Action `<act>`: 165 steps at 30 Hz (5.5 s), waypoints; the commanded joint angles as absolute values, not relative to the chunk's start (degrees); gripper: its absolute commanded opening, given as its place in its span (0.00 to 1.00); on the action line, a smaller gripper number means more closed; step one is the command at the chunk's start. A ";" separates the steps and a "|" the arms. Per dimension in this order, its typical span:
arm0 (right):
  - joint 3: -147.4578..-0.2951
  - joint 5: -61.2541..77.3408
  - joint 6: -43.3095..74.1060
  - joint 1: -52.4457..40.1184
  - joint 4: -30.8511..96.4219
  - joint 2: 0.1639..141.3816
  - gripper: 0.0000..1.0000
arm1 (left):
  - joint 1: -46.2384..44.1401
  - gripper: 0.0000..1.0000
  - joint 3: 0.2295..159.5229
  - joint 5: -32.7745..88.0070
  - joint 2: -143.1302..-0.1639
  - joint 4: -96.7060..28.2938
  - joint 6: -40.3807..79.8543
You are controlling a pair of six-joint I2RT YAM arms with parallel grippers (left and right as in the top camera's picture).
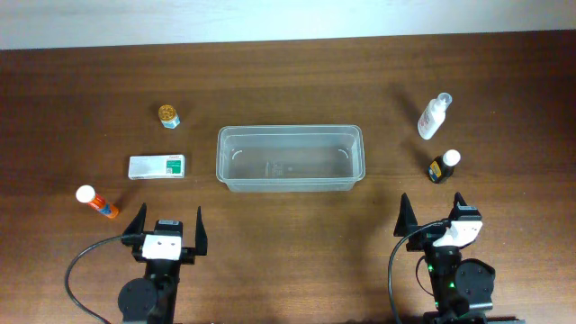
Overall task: Pack container
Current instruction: 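Move the right gripper up toward the white spray bottle, then lower the right gripper onto the white spray bottle and grasp it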
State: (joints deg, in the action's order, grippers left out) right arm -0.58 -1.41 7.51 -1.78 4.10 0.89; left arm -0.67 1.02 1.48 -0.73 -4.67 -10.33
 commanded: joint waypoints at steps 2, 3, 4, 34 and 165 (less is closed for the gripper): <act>-0.32 -1.04 7.31 -1.02 4.58 0.21 0.98 | -0.36 1.00 0.49 1.26 -0.34 -4.54 -11.25; -0.32 -1.04 7.31 -1.02 4.58 0.21 0.98 | -0.36 0.99 0.49 1.26 -0.34 -4.54 -11.27; -0.32 -1.04 7.31 -0.99 4.58 0.21 0.98 | -0.36 0.99 0.49 1.26 -0.34 -4.54 -11.25; -0.32 -1.04 7.31 -0.99 4.58 0.21 0.99 | -0.36 0.99 0.49 1.26 -0.34 -4.54 -11.27; -96.09 14.79 -8.95 11.62 42.85 109.32 0.19 | -0.36 0.99 0.49 1.26 -0.34 -4.56 -11.27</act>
